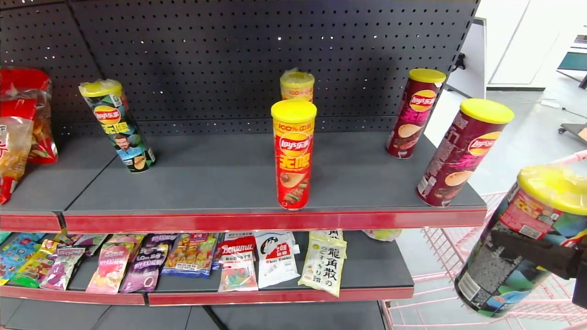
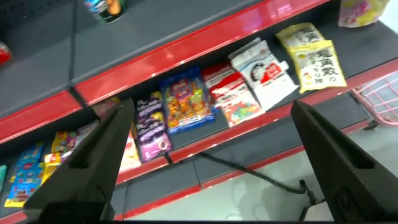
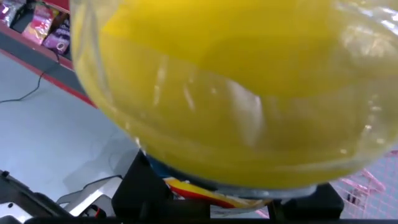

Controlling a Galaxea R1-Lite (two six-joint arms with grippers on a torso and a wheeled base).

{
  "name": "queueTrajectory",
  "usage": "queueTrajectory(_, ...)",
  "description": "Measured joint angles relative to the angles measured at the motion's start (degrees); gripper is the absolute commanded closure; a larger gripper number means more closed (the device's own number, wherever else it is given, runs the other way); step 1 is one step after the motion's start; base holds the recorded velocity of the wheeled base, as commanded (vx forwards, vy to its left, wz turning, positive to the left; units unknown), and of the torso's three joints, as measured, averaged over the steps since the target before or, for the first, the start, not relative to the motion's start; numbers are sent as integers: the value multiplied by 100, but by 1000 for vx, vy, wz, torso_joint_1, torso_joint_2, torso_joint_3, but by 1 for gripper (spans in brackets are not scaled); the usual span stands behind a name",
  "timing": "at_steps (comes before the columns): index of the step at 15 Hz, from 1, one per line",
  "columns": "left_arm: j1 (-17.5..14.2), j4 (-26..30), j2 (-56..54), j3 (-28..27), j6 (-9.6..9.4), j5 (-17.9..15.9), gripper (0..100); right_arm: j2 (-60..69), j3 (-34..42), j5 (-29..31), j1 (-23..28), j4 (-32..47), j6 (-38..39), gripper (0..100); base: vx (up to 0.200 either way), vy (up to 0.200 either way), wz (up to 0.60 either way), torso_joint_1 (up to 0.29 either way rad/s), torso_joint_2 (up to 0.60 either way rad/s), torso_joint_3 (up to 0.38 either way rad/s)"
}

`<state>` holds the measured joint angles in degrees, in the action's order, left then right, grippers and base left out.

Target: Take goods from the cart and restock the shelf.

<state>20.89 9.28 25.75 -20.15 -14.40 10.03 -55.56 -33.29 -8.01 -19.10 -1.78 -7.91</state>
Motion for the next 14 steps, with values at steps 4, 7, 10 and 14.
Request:
queueTrajectory(4,2,-2,-6,-16,-2,15,0,144,89,-980,-148,1,-57,100,0,200,0,5,2,4)
queueTrajectory(7,5,-4,-6,-16,-2,34,0,184,96,-994,-226,0,-76,100,0,200,0,4,-1,2)
queueTrajectory(10,0,-6,-6,-16,-2,33,0,210,88,-989,-317,-2,-76,100,0,200,0,4,1,-1)
queueTrajectory(14,2,-4,-6,-16,-2,30,0,289,100,-991,-338,4,-71,100,0,200,0,5,4,0)
